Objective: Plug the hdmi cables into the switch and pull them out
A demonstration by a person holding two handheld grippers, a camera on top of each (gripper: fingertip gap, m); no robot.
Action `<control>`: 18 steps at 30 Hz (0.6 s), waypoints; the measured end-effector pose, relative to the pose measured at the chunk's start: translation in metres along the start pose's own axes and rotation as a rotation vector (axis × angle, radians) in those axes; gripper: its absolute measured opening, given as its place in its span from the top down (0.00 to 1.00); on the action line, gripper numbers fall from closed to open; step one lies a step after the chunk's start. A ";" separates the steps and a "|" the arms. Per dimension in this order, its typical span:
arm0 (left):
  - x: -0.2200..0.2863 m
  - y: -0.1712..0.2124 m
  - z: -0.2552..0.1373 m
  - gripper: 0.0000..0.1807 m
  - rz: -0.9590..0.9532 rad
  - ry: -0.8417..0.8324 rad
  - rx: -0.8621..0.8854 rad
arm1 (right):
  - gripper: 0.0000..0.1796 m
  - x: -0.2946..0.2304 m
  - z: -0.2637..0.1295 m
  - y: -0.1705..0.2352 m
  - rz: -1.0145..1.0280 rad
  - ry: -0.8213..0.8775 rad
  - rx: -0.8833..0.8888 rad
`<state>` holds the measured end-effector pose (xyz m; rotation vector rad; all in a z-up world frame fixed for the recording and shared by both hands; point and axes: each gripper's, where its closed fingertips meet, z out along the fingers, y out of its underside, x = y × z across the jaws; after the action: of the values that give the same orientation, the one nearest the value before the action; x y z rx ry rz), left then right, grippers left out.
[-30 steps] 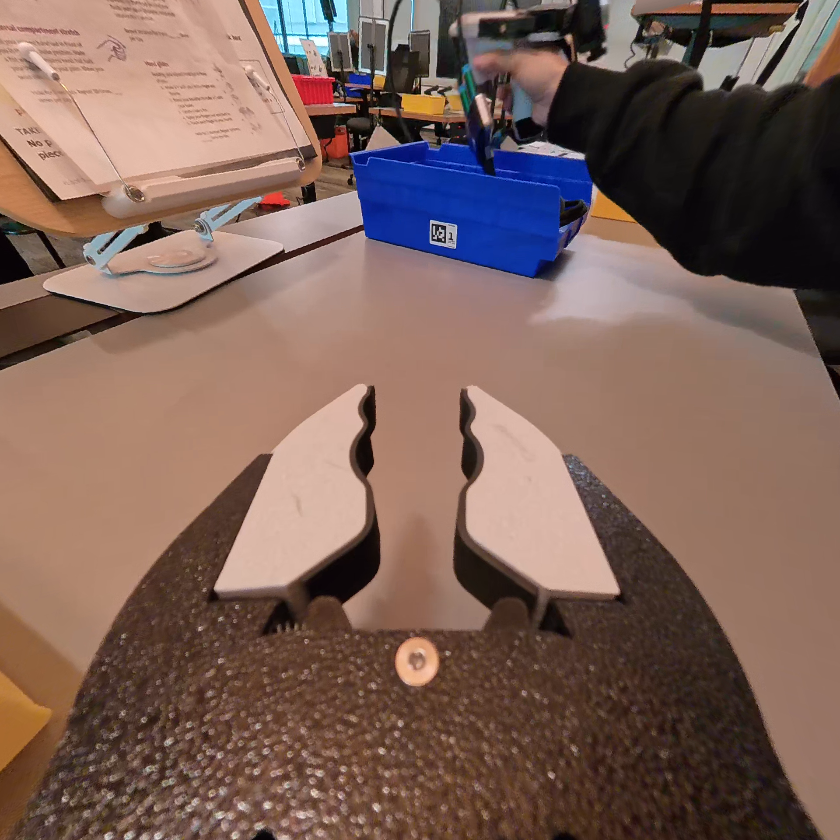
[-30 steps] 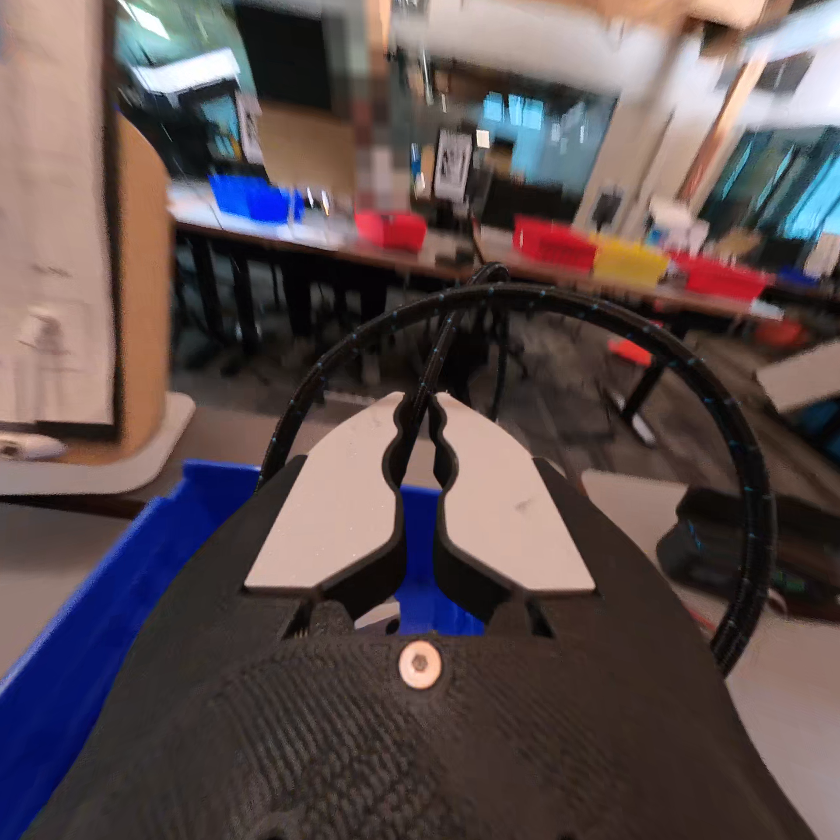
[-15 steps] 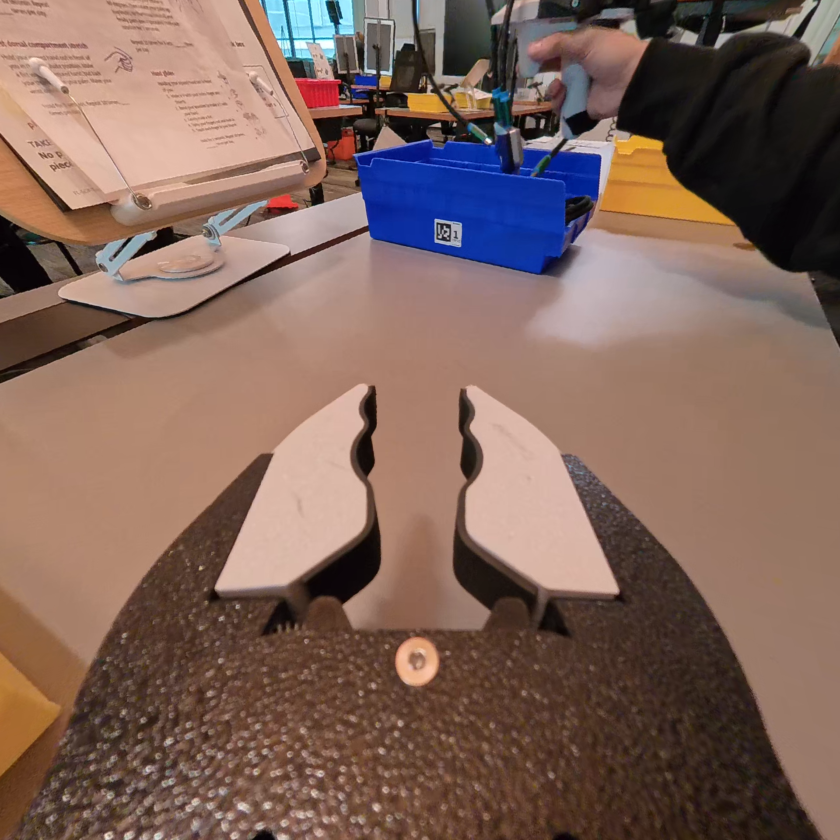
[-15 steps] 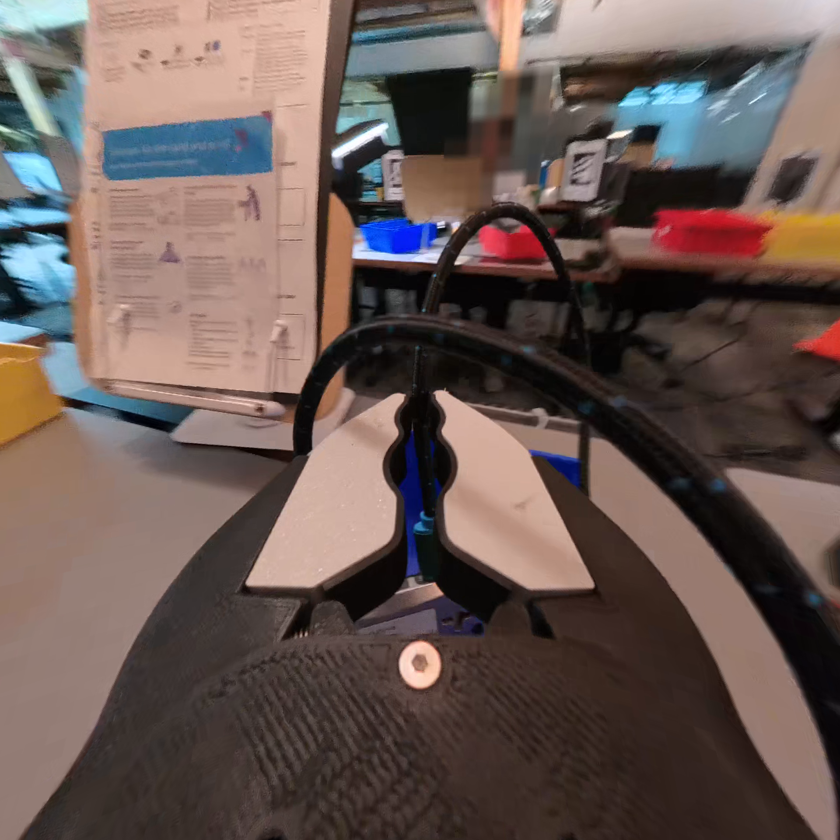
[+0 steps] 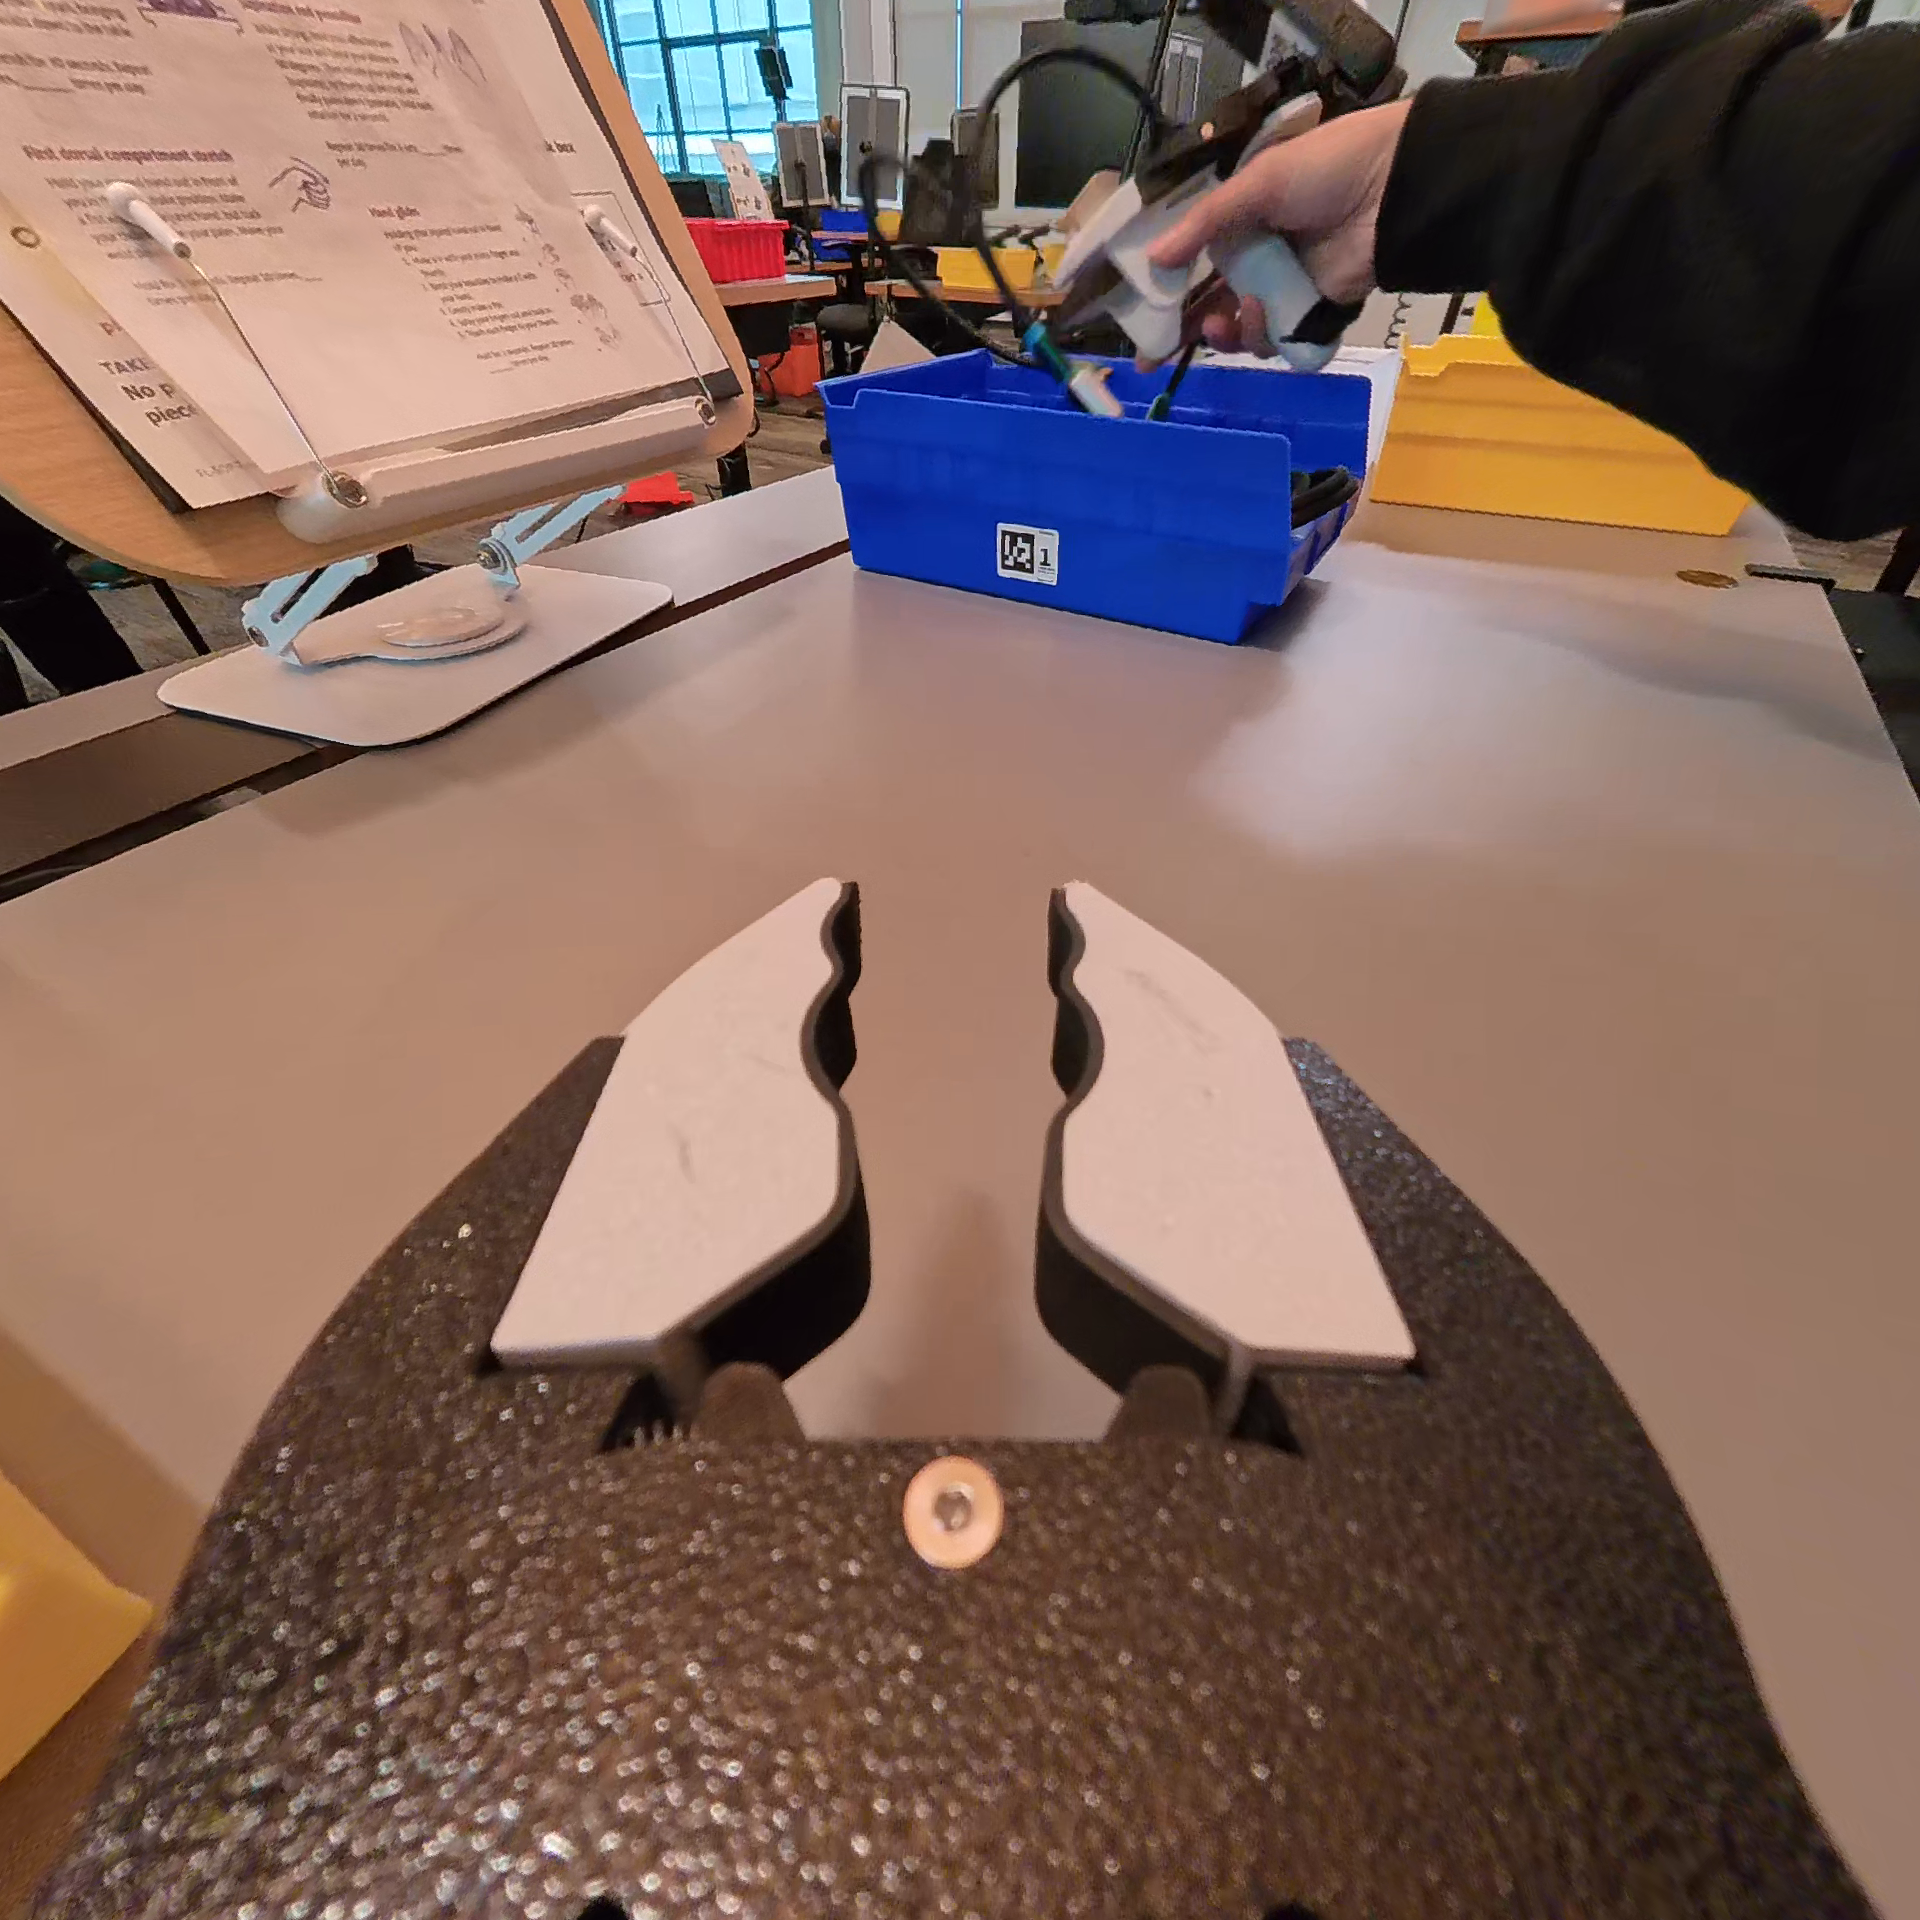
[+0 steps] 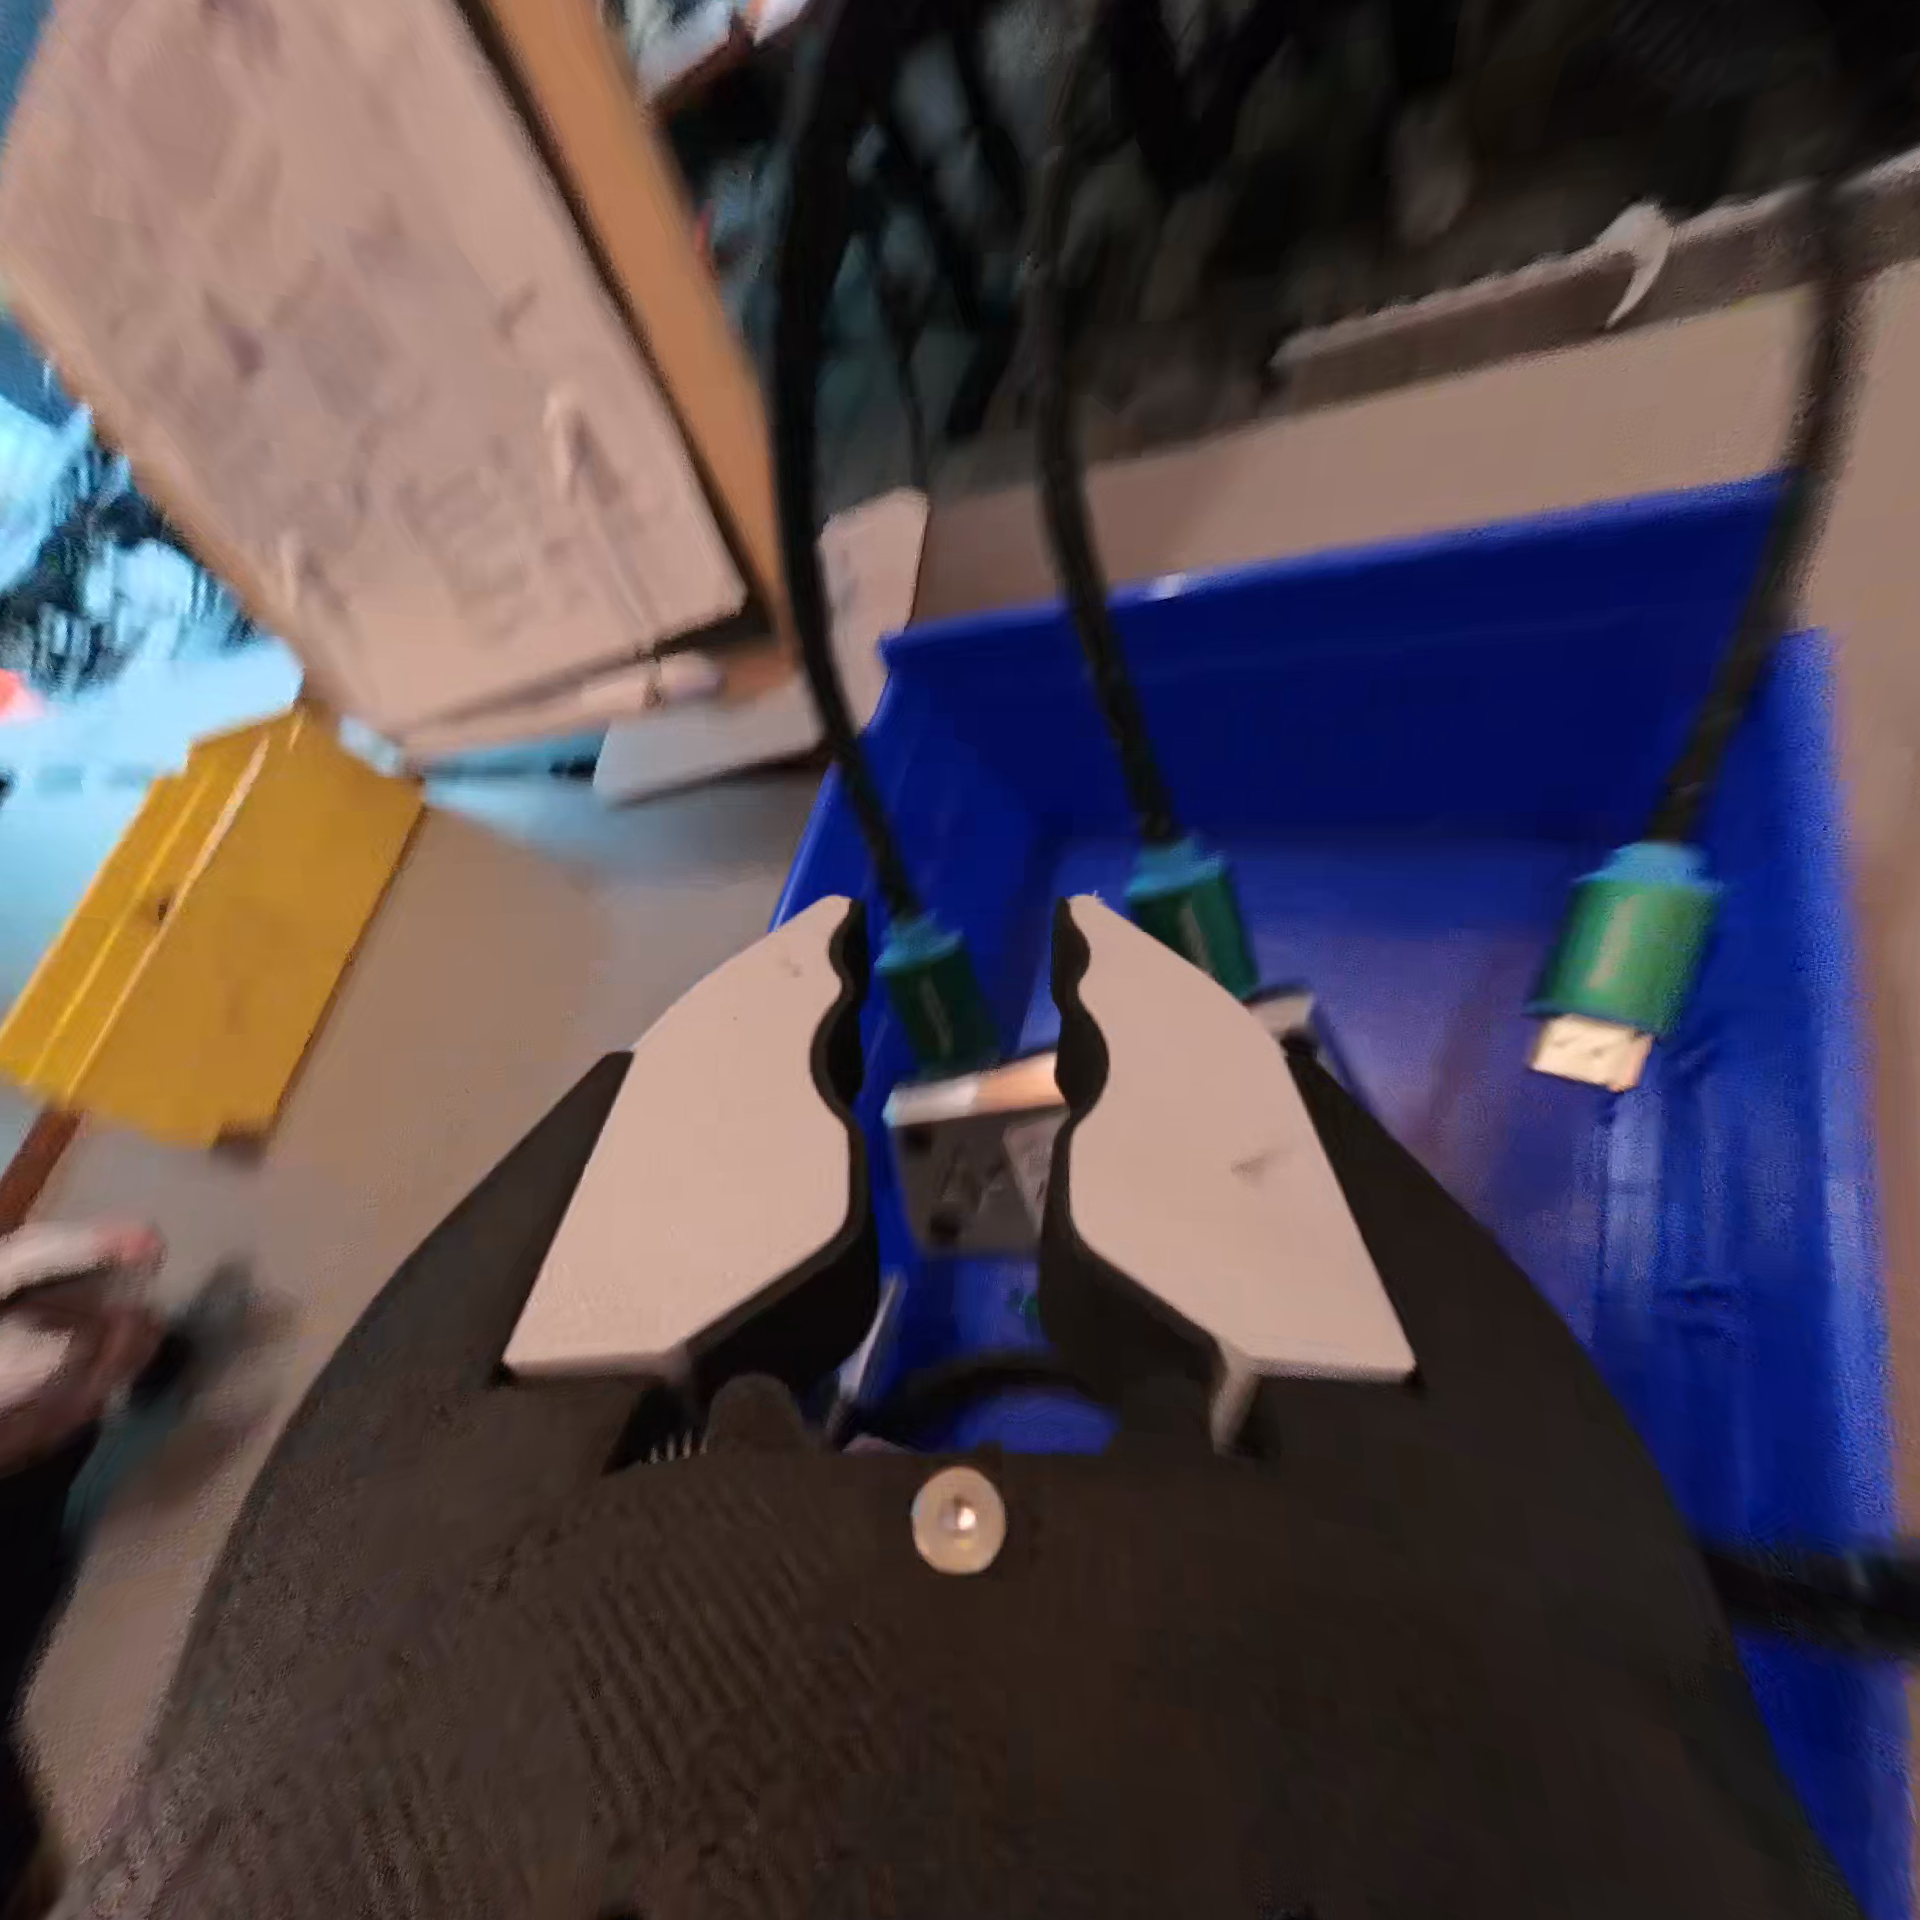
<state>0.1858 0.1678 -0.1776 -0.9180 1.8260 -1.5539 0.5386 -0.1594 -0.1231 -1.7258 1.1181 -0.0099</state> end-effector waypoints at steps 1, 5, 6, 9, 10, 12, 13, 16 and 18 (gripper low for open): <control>0.000 0.000 0.000 0.81 0.001 0.002 0.000 | 0.81 -0.005 0.001 0.014 -0.036 -0.011 -0.080; 0.002 0.001 0.001 0.81 0.001 0.015 -0.013 | 0.80 -0.003 0.006 0.053 -0.241 0.096 -0.260; 0.002 0.001 0.001 0.81 0.001 0.016 -0.013 | 0.80 -0.010 0.006 0.061 -0.293 0.088 -0.298; 0.002 0.000 0.000 0.81 0.000 0.015 0.001 | 0.81 -0.016 0.000 0.074 -0.428 0.162 -0.384; 0.001 -0.001 -0.001 0.81 -0.003 0.014 0.007 | 0.81 -0.014 -0.004 0.075 -0.471 0.205 -0.398; 0.000 -0.002 -0.002 0.81 -0.011 0.012 0.016 | 0.82 -0.011 -0.014 0.068 -0.528 0.282 -0.376; 0.000 -0.002 -0.002 0.81 -0.012 0.012 0.019 | 0.84 -0.009 -0.017 0.063 -0.537 0.300 -0.347; 0.001 -0.001 -0.001 0.81 -0.004 0.014 0.013 | 0.85 0.000 -0.033 0.040 -0.459 0.310 -0.249; 0.002 -0.001 -0.001 0.81 0.002 0.014 0.011 | 0.85 0.017 -0.051 0.004 -0.409 0.386 -0.089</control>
<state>0.1839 0.1668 -0.1762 -0.9023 1.8259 -1.5708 0.5206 -0.2085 -0.1100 -2.0624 1.0245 -0.5750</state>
